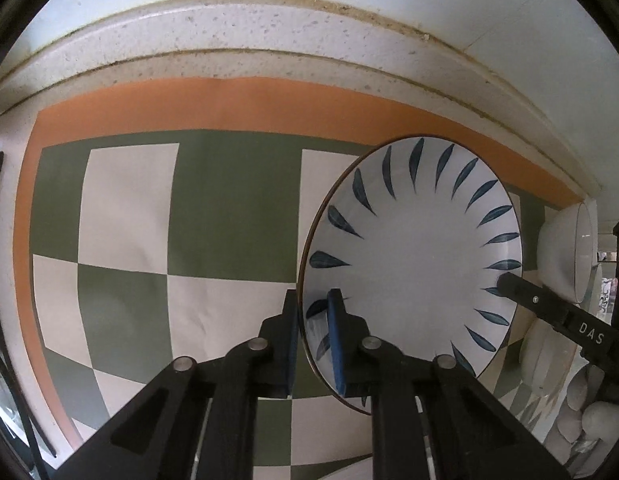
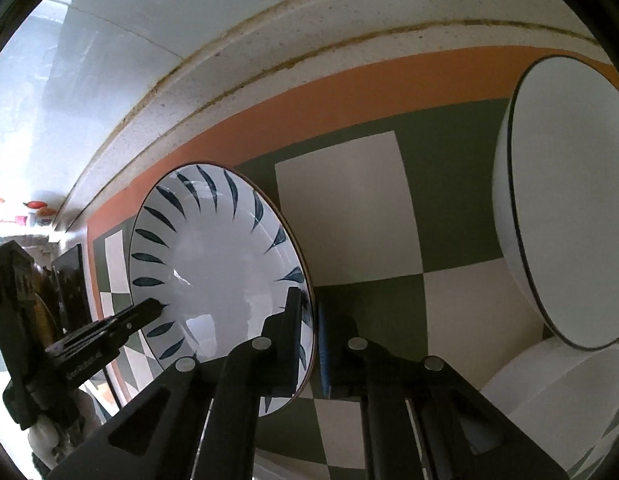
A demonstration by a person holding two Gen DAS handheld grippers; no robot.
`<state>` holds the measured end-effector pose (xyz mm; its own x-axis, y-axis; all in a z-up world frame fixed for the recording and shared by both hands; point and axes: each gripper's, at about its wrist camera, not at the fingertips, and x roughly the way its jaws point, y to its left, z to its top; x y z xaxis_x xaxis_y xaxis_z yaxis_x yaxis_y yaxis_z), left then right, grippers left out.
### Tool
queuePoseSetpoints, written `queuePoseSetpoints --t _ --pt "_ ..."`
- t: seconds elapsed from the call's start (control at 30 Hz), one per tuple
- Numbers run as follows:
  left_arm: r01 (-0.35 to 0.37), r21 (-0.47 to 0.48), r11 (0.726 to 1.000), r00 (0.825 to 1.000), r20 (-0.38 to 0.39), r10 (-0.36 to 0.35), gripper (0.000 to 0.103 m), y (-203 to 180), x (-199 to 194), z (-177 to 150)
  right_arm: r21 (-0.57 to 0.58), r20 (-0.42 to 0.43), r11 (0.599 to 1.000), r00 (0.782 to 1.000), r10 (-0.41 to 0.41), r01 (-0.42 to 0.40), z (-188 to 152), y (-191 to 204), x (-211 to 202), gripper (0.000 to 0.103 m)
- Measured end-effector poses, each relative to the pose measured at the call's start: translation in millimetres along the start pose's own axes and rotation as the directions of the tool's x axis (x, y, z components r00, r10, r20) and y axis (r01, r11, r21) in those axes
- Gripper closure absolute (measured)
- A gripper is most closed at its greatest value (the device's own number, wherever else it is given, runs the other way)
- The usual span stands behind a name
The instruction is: Organize plates and bowls
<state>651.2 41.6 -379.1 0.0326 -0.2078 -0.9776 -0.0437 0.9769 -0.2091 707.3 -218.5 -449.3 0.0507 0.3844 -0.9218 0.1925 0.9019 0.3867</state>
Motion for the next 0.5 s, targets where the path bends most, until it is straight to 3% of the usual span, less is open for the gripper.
queuePoseSetpoints --t 0.27,0.5 --pt "0.005 0.009 1.000 1.000 0.016 -0.005 0.091 -3 -11 -7 -0.059 0.045 0.998 0.999 -0.003 0.006 -9 6 -13 0.095" --pt "0.008 0.051 0.999 0.998 0.057 -0.011 0.091 -15 -41 -24 -0.064 0.100 0.998 0.995 0.027 -0.021 -28 12 -48 0.096"
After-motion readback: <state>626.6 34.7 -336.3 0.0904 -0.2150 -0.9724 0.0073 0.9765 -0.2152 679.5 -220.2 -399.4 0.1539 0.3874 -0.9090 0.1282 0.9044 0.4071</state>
